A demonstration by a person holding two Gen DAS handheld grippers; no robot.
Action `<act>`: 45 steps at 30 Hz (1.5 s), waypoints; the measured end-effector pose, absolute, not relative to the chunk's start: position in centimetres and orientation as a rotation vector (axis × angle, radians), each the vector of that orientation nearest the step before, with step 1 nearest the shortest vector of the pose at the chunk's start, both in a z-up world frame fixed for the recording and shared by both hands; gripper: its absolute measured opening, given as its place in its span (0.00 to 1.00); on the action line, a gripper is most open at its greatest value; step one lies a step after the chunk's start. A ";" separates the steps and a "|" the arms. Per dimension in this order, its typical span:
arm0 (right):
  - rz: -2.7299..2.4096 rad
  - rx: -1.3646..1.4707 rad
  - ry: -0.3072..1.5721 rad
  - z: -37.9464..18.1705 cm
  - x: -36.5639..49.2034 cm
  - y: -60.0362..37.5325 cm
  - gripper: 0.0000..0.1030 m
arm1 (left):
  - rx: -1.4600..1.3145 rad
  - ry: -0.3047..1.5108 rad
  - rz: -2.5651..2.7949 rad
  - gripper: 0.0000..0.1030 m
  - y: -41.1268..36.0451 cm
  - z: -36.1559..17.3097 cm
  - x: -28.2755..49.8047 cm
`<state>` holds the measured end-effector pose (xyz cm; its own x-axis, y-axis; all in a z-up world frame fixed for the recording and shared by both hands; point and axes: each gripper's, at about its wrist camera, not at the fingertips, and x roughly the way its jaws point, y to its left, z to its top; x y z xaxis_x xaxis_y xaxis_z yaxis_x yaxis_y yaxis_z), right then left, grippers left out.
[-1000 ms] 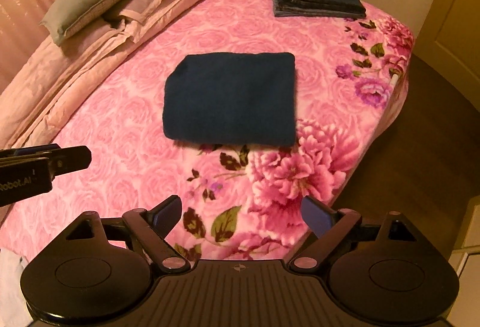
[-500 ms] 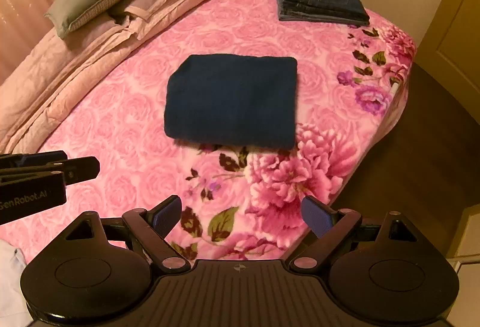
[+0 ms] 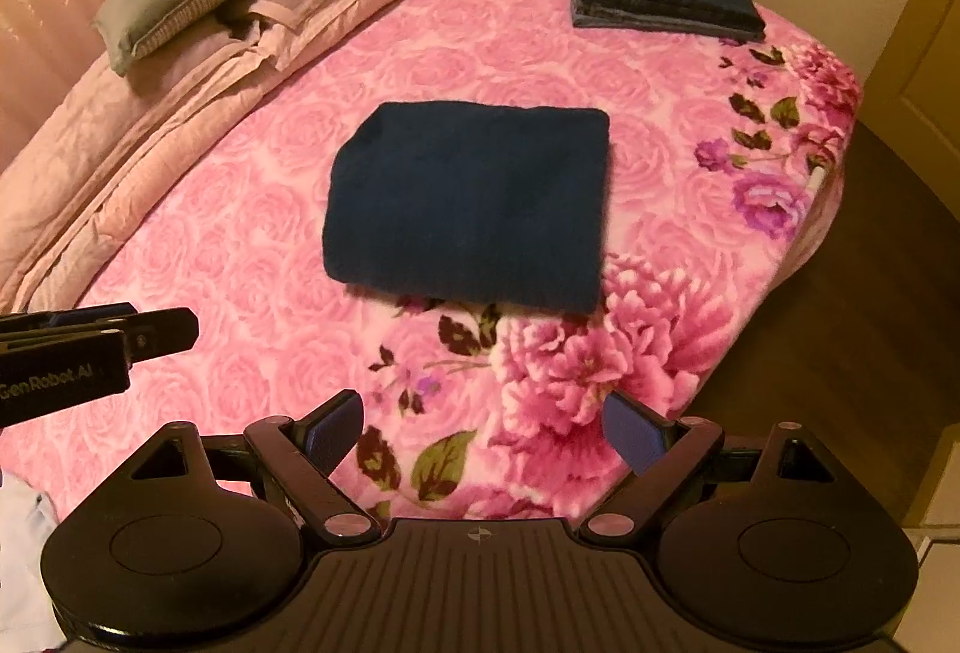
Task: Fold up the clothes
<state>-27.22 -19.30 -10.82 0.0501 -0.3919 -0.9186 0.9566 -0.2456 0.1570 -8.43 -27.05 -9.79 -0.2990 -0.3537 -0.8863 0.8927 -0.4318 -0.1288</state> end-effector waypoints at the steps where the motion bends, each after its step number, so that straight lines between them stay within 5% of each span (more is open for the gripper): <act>1: -1.473 1.155 0.695 -11.1 -27.6 -19.7 0.87 | 1.027 0.831 -1.839 0.42 -27.5 -10.1 -8.5; 22: -1.280 1.476 0.406 -22.9 -51.4 -29.5 0.87 | 0.889 1.065 -1.633 0.50 -39.9 -20.9 -10.1; 38: -1.293 1.671 -0.011 -33.9 -51.1 -31.2 0.87 | 0.709 1.463 -1.821 0.63 -48.5 -31.6 -6.0; 45: -1.342 1.622 -0.131 -36.3 -49.7 -32.0 0.99 | 0.581 1.733 -1.834 0.65 -52.2 -38.2 -4.7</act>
